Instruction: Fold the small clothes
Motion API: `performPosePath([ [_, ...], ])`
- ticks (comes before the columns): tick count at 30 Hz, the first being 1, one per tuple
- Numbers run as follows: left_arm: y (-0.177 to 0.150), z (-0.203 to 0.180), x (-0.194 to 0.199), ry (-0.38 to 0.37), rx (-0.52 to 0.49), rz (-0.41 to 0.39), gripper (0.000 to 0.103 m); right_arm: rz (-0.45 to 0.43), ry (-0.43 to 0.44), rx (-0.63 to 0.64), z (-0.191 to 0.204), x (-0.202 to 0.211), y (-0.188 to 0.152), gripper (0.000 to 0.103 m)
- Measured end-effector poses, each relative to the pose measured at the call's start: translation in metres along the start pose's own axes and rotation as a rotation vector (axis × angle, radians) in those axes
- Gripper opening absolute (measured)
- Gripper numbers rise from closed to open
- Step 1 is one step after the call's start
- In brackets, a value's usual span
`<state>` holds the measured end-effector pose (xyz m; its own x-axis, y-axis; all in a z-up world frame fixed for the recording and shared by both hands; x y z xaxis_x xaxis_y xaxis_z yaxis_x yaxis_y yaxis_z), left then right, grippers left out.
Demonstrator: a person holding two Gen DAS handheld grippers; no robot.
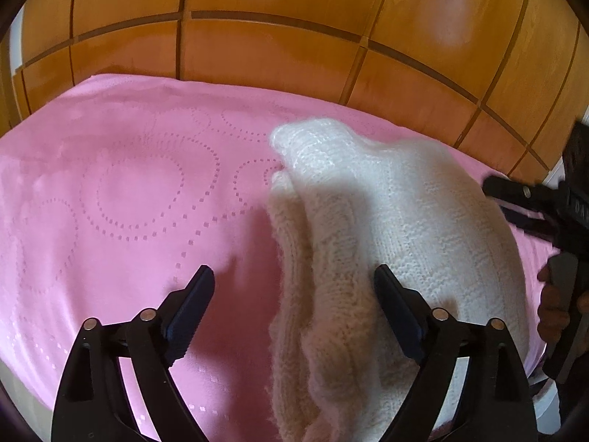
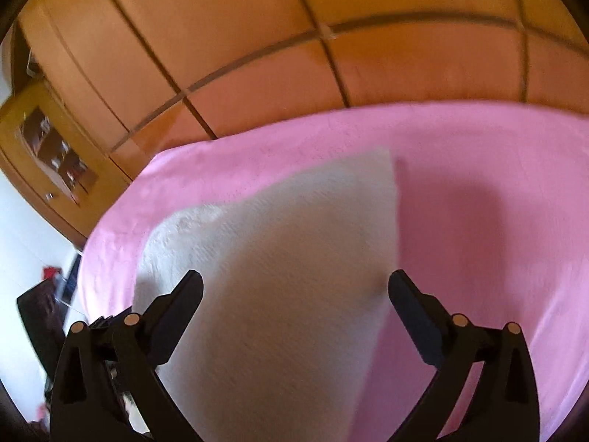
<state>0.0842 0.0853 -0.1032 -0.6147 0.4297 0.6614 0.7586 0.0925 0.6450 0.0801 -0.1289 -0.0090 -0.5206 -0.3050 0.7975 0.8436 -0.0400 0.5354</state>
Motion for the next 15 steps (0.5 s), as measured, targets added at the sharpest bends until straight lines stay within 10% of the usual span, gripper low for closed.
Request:
performPosePath([
  [15, -0.008, 0.021, -0.010, -0.132, 0.105, 0.016, 0.092, 0.194, 0.307, -0.079, -0.006, -0.030, -0.029, 0.100],
])
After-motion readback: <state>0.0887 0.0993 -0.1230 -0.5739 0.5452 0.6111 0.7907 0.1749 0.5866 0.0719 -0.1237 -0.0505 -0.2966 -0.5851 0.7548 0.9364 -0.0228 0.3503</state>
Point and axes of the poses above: each gripper's, at about its wrist camera, not at the fingertips, and x roughly against the way its jaws point, z to its left, y to its top, the point moved 6 cm from there along -x, roughly the way its jaws point, and after that the axes turned 13 degrees about -y, right-handed, at the moved point
